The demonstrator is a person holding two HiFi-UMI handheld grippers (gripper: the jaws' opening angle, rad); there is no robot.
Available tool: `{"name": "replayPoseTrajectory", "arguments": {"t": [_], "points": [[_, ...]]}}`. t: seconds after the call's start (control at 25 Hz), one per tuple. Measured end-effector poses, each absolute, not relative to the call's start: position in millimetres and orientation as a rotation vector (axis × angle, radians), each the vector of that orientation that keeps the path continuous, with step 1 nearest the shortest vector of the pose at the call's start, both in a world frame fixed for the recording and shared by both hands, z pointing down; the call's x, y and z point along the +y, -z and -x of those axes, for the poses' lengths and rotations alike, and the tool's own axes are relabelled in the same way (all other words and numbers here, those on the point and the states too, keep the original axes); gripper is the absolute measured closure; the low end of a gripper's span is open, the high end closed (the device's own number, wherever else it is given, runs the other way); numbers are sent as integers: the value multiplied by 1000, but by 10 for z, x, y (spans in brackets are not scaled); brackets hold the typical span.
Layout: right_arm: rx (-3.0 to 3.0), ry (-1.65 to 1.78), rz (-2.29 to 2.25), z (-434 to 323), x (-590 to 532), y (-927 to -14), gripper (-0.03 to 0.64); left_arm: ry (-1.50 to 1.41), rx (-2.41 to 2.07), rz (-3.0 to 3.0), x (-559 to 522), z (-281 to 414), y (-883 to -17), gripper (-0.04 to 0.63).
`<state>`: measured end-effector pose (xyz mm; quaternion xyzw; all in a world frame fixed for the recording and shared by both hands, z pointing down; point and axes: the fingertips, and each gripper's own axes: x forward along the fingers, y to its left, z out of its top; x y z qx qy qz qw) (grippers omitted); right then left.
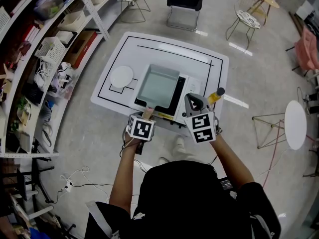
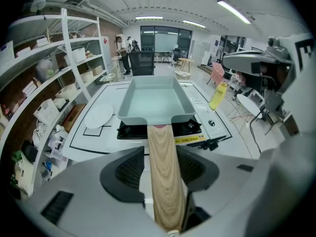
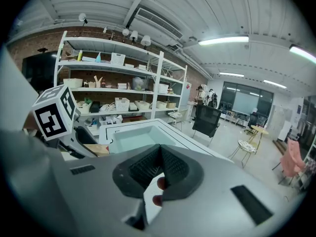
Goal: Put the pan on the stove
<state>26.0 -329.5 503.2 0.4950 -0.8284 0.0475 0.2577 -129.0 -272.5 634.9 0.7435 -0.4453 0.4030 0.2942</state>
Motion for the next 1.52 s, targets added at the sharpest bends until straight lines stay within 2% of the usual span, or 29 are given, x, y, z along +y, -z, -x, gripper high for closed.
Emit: {"name": "replayPoseTrajectory", "arguments": {"t": [0.6, 0.88, 1.04, 1.52], "points": [[-2279, -69, -1362, -112, -2989, -4796, 615, -812, -1368, -2104, -2489, 1479, -5435, 417], [-2308, -42, -1380, 27, -2731, -4587, 615, -604, -1467, -2158, -2202, 1669, -4992, 494], [-2329, -36, -1392, 124, -2548, -4463, 615, -473, -1550, -2203, -2004, 1814, -4721, 568], [-2421, 13, -1454, 226, -2123, -4061, 615, -160, -1628, -2309, -1573, 1858, -4165, 584]]}}
